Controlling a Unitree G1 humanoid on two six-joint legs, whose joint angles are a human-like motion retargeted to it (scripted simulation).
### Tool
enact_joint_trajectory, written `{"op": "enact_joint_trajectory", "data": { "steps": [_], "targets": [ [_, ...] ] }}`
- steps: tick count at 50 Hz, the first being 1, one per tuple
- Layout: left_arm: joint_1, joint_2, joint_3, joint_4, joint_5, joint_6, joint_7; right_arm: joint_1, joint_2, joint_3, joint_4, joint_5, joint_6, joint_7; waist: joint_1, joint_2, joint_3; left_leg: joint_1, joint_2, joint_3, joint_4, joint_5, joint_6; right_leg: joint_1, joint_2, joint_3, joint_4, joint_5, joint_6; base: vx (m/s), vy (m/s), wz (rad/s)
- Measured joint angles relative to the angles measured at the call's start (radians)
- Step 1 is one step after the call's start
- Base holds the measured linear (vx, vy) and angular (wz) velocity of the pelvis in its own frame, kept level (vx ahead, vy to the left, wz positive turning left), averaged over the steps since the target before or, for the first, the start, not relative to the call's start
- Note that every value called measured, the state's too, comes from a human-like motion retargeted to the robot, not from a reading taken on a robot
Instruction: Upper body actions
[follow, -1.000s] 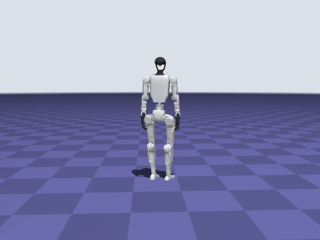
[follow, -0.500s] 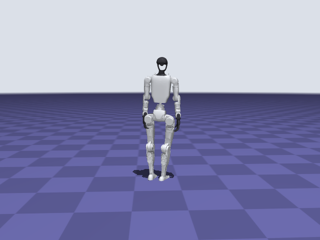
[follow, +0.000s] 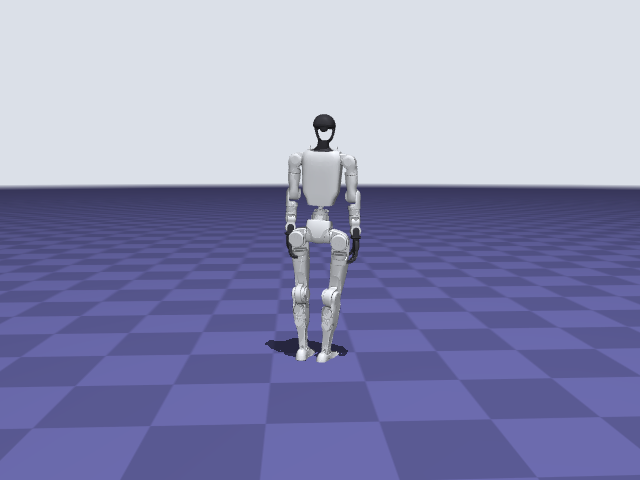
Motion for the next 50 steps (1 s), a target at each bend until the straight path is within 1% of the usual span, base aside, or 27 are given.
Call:
{"op": "enact_joint_trajectory", "data": {
  "steps": [12, 50],
  "targets": [
    [-0.011, -0.008, -0.011, -0.005, -0.008, -0.003, 0.03, -0.004, 0.0, 0.006, 0.005, -0.007, 0.0, 0.003, 0.01, -0.003, 0.0, -0.007, -0.01, -0.009, 0.004, 0.009, -0.003, 0.007, -0.009, -0.018, 0.003, 0.005, -0.004, 0.0, 0.0, 0.0],
    [-0.007, -0.007, -0.024, -0.002, -0.001, -0.004, 0.011, 0.004, 0.005, 0.022, 0.014, -0.01, -0.004, 0.001, 0.015, -0.002, -0.002, -0.003, -0.017, 0.013, -0.018, 0.018, 0.001, -0.004, -0.011, -0.003, 0.003, 0.052, -0.011, 0.0, 0.0, 0.0]
  ]
}}
